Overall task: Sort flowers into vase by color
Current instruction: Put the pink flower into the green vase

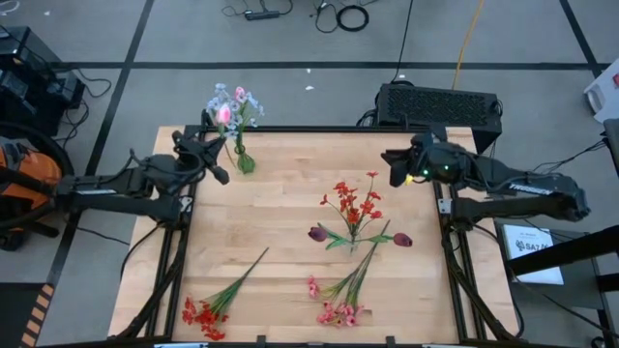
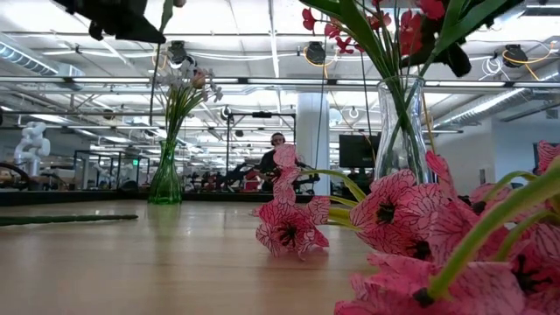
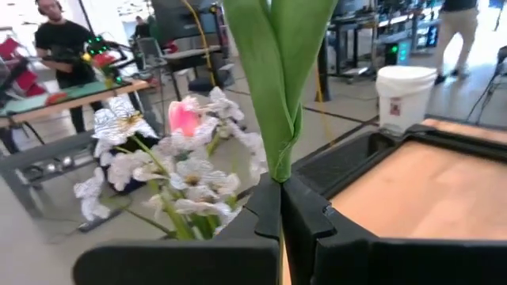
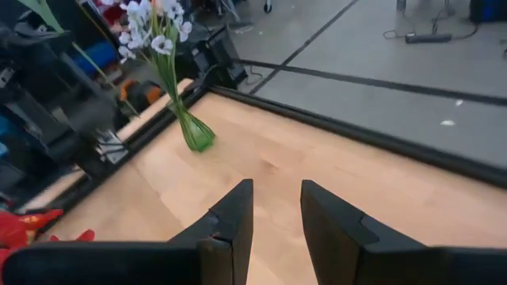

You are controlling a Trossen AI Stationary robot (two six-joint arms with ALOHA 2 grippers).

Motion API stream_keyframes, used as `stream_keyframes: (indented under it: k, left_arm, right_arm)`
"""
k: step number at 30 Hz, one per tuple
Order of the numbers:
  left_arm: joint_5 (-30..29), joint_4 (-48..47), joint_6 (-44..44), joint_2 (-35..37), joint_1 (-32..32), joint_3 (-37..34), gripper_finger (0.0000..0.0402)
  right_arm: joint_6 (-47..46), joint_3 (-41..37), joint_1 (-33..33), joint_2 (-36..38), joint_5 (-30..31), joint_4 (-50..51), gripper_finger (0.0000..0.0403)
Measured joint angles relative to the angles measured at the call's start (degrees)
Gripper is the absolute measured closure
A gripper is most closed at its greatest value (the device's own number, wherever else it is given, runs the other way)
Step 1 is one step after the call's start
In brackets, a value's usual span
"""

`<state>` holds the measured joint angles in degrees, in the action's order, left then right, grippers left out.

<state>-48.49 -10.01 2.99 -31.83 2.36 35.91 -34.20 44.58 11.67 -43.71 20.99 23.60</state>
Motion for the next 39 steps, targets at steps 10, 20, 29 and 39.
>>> stream_keyframes:
  k: [10,20,29,39]
  left_arm:
    - [17.50,3.74,3.47,-1.30,13.65,-0.01,0.0401]
    - [27.04,7.11,5.23,-8.06,23.16,0.06,0.0402]
    - [31.86,9.65,6.86,-10.14,29.13,0.06,0.0402]
    - [35.53,9.73,6.40,-12.09,32.35,0.06,0.0402]
  right_arm:
    - [-4.16,-6.95,-0.51,0.67,-0.22,-5.60,0.0305]
    - [-2.14,-6.95,-0.51,0.60,-0.07,-9.73,0.0305]
    - [-2.14,-6.95,-0.51,0.58,-0.07,-9.60,0.0305]
    - [-2.18,-6.95,-0.51,0.58,0.13,-9.26,0.0305]
